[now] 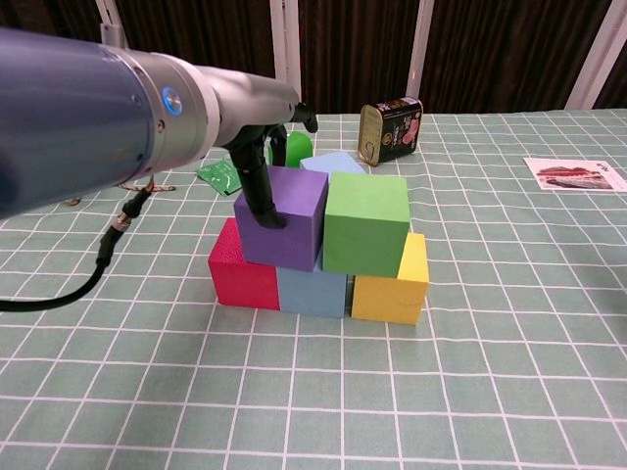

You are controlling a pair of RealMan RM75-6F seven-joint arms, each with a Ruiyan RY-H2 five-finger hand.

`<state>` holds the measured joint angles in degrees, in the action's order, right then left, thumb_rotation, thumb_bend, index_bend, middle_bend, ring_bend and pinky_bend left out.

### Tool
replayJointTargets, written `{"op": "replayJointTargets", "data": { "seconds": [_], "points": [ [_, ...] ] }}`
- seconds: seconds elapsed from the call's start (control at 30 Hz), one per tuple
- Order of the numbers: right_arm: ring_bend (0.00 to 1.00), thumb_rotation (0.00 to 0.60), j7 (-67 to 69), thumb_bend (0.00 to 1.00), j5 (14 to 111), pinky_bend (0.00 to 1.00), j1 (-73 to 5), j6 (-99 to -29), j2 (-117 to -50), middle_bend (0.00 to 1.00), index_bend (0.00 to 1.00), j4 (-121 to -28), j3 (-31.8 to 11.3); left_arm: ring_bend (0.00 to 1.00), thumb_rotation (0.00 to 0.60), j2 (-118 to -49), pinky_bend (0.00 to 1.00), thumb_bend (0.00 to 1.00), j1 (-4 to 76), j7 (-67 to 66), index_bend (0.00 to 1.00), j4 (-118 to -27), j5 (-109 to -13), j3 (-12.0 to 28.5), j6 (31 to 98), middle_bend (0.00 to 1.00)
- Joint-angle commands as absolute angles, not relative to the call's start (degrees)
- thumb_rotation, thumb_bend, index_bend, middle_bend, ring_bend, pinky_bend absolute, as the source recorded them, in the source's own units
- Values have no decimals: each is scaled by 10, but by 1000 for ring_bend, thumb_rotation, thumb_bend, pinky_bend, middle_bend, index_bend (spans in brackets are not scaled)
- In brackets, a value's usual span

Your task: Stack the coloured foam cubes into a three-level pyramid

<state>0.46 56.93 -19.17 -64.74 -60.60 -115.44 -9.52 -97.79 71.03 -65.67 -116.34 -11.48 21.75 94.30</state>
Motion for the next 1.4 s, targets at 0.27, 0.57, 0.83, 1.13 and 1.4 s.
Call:
{"op": "replayJointTargets", "data": {
  "seconds": [0.27,0.57,0.83,1.13,1.4],
  "points": [
    [0,600,4,346,569,0,-192,-647,-606,0,0,-1155,-95,0,600,-983,12,349,707,-658,5,-1162,-118,224,942,392],
    [0,600,5,346,569,0,-192,-646,-606,0,0,-1155,-95,0,600,-990,12,346,705,-662,5,-1155,-117,225,939,388],
    [0,600,5,346,569,0,-192,-645,-606,0,0,-1155,-94,0,600,-990,12,312,701,-664,5,-1154,-119,227,937,360],
    [0,600,4,346,569,0,-192,-646,-606,0,0,-1155,-94,0,600,-988,11,277,699,-667,0,-1159,-124,230,936,327],
    [0,600,4,346,569,0,-192,-646,-607,0,0,-1155,-94,0,600,-985,10,261,698,-671,0,-1162,-124,232,937,281]
  ]
}}
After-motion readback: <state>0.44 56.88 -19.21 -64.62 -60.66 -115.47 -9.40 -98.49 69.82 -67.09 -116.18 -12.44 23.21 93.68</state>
